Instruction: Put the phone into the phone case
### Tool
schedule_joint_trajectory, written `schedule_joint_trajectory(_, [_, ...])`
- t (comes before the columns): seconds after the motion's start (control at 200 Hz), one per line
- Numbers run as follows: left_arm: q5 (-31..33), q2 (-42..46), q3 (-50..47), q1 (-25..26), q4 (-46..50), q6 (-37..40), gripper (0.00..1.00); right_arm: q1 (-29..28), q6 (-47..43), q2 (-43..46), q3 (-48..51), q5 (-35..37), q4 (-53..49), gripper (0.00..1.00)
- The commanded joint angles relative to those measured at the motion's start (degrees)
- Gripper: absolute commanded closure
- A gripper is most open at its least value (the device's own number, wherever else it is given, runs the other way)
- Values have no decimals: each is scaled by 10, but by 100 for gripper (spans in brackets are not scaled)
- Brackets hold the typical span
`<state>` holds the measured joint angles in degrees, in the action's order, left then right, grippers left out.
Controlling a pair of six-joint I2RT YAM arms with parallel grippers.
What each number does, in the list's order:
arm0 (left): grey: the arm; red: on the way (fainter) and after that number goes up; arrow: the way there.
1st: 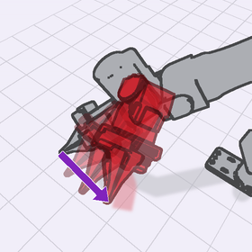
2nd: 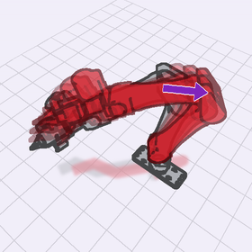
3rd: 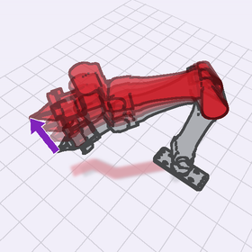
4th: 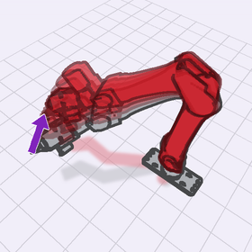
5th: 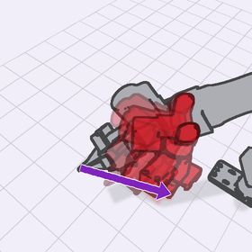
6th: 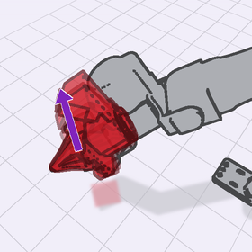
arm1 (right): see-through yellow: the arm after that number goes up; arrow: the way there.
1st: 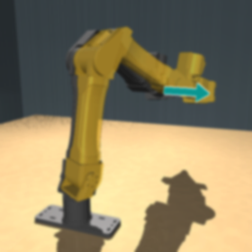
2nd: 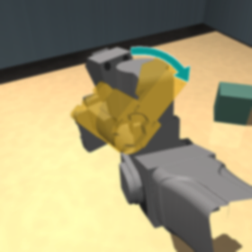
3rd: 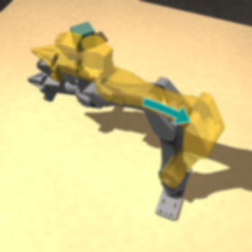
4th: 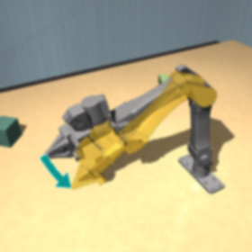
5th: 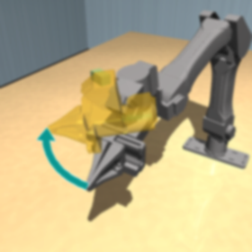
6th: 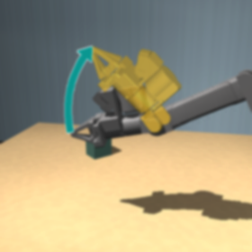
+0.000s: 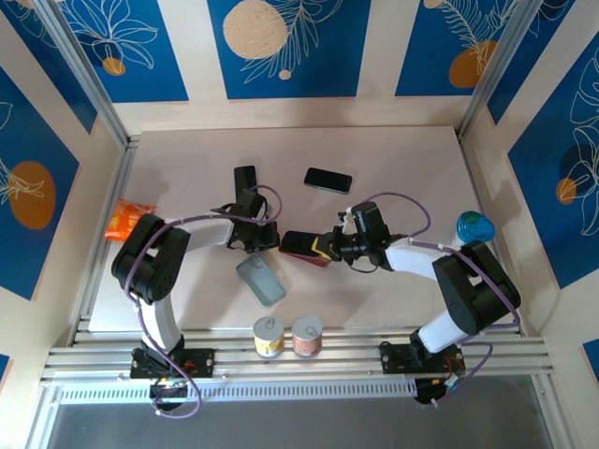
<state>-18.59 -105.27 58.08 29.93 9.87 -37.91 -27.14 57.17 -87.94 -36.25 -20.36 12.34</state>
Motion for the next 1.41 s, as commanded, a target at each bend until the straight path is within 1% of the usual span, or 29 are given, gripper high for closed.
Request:
schedule_joint_trajectory(0.0, [-63,8,-16,38,16,-14,100,-8,1,-32,2,34,-21,100])
schedule_joint_trajectory(0.12, [-69,17,-22,39,6,-24,100,6,5,-28,-5,14,-43,100])
schedule_joint_trajectory(0.295, [-69,26,-27,45,3,-31,100,19,-18,-28,-19,-4,-77,100])
schedule_joint_trajectory(0.52, [-74,35,-44,52,-18,-50,100,43,-37,-30,-37,-43,-94,100])
schedule_joint_trajectory(0.825, [-79,43,-48,67,-38,-73,100,49,-64,-45,-66,-56,-127,100])
schedule_joint_trajectory(0.945, [-83,41,-48,73,-47,-78,100,49,-75,-54,-73,-50,-134,100])
schedule_joint_trajectory(1.085, [-72,52,-33,64,-27,-59,100,48,-98,-64,-73,-36,-143,100])
schedule_joint_trajectory(1.29, [-74,67,4,25,8,-32,100,55,-121,-74,-76,-43,-152,100])
schedule_joint_trajectory(1.401, [-54,60,37,19,43,-3,100,57,-130,-79,-82,-47,-159,100])
